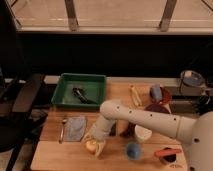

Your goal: Place apple in paper cup

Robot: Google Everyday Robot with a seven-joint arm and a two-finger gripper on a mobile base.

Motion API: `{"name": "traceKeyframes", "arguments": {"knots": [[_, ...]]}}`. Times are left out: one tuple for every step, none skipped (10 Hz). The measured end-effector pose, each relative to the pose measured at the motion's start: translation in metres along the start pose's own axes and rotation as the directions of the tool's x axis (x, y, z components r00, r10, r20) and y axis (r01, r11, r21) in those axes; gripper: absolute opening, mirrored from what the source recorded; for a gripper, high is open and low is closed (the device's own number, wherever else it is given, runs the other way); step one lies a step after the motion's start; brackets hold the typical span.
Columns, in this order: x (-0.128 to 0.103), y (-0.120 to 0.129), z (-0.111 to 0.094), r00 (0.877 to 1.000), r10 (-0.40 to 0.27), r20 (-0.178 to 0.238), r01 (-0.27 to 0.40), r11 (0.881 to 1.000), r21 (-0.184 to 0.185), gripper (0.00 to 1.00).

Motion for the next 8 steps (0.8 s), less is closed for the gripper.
{"name": "traceKeyframes", "arguments": {"knots": [[0.0, 0.002, -0.007, 1.0, 0.006, -0.015, -0.006, 1.0, 0.011, 0.16], [-0.003, 0.004, -0.022, 0.999, 0.016, -0.039, -0.015, 0.999, 0.033, 0.05], [-0.006, 0.007, -0.042, 0.998, 0.027, -0.06, -0.023, 0.998, 0.061, 0.0], [-0.007, 0.01, -0.062, 0.996, 0.04, -0.081, -0.033, 0.996, 0.088, 0.0], [-0.007, 0.014, -0.079, 0.994, 0.054, -0.1, -0.043, 0.993, 0.11, 0.0], [0.002, 0.03, -0.106, 0.987, 0.091, -0.133, -0.073, 0.988, 0.137, 0.0], [0.007, 0.038, -0.121, 0.982, 0.115, -0.15, -0.091, 0.983, 0.157, 0.0], [0.013, 0.048, -0.134, 0.976, 0.141, -0.165, -0.113, 0.979, 0.168, 0.0]]}}
